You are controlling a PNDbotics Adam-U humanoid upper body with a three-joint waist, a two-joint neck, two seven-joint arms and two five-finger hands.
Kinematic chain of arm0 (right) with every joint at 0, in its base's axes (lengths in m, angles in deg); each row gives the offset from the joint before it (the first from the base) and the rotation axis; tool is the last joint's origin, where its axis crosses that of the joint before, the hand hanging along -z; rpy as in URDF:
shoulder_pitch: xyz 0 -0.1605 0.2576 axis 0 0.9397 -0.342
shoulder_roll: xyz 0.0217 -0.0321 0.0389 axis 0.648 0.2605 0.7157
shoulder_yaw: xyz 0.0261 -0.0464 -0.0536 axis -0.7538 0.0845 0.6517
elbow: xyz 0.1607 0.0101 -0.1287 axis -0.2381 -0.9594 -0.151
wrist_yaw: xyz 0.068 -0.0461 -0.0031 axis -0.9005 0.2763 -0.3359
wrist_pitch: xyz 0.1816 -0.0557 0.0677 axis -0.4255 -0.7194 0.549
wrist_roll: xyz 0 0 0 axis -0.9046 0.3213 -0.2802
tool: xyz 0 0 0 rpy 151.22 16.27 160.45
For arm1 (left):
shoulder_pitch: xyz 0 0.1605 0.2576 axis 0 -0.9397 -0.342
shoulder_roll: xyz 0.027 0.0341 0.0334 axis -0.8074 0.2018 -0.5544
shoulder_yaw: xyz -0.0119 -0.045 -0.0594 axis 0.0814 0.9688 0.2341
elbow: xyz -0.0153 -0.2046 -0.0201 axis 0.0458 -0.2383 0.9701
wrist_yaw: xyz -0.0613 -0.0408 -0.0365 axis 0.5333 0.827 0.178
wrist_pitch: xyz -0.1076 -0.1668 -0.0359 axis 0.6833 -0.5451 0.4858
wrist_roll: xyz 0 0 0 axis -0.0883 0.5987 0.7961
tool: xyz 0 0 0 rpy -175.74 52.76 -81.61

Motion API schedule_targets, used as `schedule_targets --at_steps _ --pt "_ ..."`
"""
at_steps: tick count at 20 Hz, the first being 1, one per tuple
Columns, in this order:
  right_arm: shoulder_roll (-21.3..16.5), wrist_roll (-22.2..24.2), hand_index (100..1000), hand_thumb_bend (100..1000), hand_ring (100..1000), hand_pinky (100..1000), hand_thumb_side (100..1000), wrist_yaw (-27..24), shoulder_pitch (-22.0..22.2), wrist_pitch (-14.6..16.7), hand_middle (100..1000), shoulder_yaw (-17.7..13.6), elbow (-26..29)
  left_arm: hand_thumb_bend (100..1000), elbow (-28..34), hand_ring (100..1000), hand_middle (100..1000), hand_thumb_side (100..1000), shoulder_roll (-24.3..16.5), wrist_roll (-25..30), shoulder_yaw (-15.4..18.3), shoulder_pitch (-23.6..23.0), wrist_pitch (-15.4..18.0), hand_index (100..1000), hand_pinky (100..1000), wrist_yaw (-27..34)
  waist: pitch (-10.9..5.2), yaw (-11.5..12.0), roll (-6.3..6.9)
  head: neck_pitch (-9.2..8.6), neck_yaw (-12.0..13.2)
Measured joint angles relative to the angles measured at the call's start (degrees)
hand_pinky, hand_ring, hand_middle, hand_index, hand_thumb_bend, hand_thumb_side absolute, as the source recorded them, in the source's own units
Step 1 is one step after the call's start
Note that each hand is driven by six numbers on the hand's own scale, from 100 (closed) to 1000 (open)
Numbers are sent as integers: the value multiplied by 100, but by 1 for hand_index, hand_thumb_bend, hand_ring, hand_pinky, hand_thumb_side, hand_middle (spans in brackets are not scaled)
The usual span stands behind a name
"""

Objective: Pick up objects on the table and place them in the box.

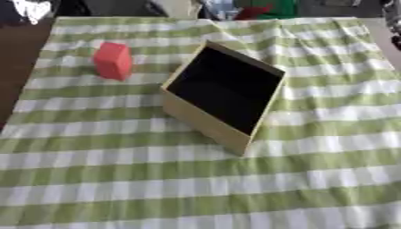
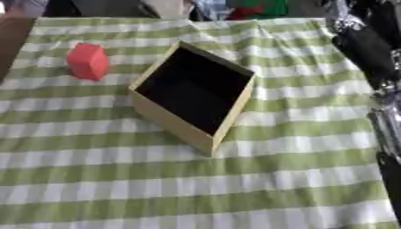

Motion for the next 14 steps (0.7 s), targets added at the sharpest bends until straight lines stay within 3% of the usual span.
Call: schedule_targets --at_steps 3,10,14 --pt "-12 18 885 100 785 903 480 -1 0 -13 688 20 0 443 -572 786 779 108 98 407 -111 358 267 892 824 -218 37 -15 6 -48 35" --pt "-43 66 885 100 785 904 487 -4 -11 -24 687 49 0 662 -1650 833 841 220 470 1032 -262 852 802 934 852 -749 112 -22 5 -148 91" --pt "-44 82 885 100 784 904 492 -15 -18 -35 686 68 0 759 -2054 854 870 198 647 1377 -278 1022 1021 969 871 -925 141 -22 -2 -193 99"
